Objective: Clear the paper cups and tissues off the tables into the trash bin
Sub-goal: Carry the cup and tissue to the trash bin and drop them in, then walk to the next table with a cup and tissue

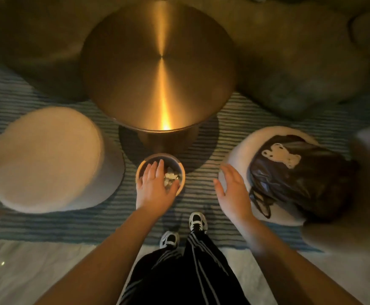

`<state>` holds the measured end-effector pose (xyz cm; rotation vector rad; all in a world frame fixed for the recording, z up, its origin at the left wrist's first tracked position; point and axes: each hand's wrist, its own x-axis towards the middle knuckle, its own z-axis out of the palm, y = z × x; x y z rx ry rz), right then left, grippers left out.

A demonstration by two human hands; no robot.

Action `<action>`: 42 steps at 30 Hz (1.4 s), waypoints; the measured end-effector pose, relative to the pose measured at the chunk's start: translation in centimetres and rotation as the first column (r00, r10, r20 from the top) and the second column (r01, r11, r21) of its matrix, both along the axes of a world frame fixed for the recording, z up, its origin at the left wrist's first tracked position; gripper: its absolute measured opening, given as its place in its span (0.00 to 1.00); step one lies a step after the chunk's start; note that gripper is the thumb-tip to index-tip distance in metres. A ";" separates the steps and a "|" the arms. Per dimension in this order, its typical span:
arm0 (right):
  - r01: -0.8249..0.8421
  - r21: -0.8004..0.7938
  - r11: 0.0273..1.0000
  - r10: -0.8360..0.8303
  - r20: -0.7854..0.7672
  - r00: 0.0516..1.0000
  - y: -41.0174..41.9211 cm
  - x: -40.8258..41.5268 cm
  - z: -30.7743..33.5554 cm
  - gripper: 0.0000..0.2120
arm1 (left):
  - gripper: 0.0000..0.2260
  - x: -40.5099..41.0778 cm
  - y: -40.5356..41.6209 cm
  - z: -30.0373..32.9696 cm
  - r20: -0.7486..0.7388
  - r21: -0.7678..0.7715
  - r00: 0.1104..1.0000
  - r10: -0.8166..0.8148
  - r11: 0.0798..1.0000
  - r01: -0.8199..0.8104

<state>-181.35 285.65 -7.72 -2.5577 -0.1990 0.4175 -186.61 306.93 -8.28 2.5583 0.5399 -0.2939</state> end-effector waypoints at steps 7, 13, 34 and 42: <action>0.375 -0.012 0.927 -0.373 0.063 0.926 -10.2 -6.3 3.5 0.22 | 0.34 1.1 -9.4 2.3 0.013 -0.024 0.900 -0.435 0.900 0.435; 0.720 0.005 0.694 -0.713 0.149 0.686 -18.2 -14.4 5.6 0.21 | 0.32 0.1 -20.3 5.2 0.095 -0.043 0.710 -0.698 0.709 0.704; 0.961 0.039 0.273 -0.938 0.234 0.257 -59.8 -22.3 5.9 0.23 | 0.33 1.7 -66.8 8.4 0.239 0.051 0.346 -0.907 0.368 0.928; 0.948 0.019 0.317 -0.921 0.245 0.303 -75.1 -18.4 7.4 0.23 | 0.34 6.2 -80.5 9.3 0.237 0.040 0.416 -0.878 0.437 0.899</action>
